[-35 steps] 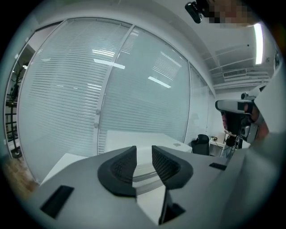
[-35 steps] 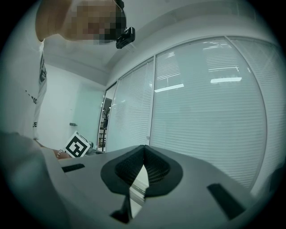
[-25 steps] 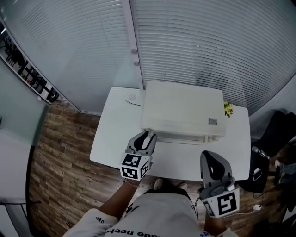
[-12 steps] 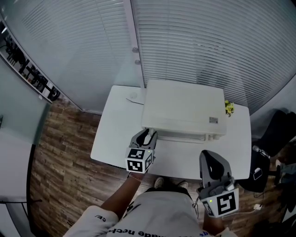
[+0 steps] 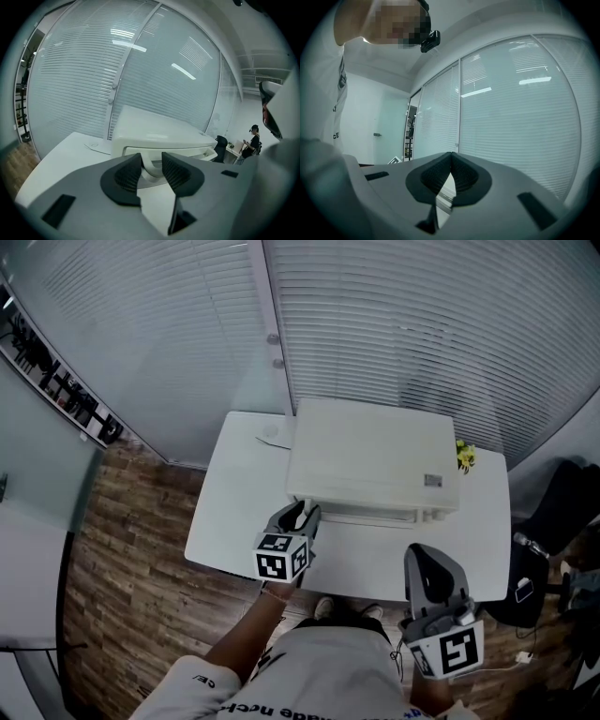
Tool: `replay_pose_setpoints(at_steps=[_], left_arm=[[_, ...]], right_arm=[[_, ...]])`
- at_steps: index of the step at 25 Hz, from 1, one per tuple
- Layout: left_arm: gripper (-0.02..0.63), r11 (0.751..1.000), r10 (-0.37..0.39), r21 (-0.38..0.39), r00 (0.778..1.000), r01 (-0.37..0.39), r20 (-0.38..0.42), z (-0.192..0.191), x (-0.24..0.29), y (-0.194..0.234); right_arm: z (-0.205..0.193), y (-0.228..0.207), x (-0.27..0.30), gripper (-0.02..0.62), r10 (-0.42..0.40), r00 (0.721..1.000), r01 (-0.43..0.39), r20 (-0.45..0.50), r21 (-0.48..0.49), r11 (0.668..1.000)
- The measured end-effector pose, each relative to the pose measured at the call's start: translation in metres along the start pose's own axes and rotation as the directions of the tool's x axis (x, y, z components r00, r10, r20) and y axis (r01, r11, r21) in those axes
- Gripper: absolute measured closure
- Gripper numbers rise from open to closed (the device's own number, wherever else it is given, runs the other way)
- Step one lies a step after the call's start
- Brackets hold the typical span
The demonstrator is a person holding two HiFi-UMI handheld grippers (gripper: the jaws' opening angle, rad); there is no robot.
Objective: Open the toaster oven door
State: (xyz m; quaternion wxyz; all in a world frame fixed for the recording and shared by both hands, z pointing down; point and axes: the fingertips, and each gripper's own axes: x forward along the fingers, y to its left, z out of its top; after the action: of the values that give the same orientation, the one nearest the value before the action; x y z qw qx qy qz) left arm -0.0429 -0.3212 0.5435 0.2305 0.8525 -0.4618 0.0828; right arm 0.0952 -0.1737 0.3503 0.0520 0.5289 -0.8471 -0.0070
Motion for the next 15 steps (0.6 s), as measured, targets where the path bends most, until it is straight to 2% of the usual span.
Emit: replay_pose_setpoints(at_steps=[15], left_arm=[[0.454, 1.000, -0.023, 0.011, 0.999, 0.024, -0.030, -0.015, -0.012, -0.005]], right_arm=[[0.004, 0.002, -0.003, 0.588, -0.002, 1.000, 0.002, 0.014, 0.000, 1.000]])
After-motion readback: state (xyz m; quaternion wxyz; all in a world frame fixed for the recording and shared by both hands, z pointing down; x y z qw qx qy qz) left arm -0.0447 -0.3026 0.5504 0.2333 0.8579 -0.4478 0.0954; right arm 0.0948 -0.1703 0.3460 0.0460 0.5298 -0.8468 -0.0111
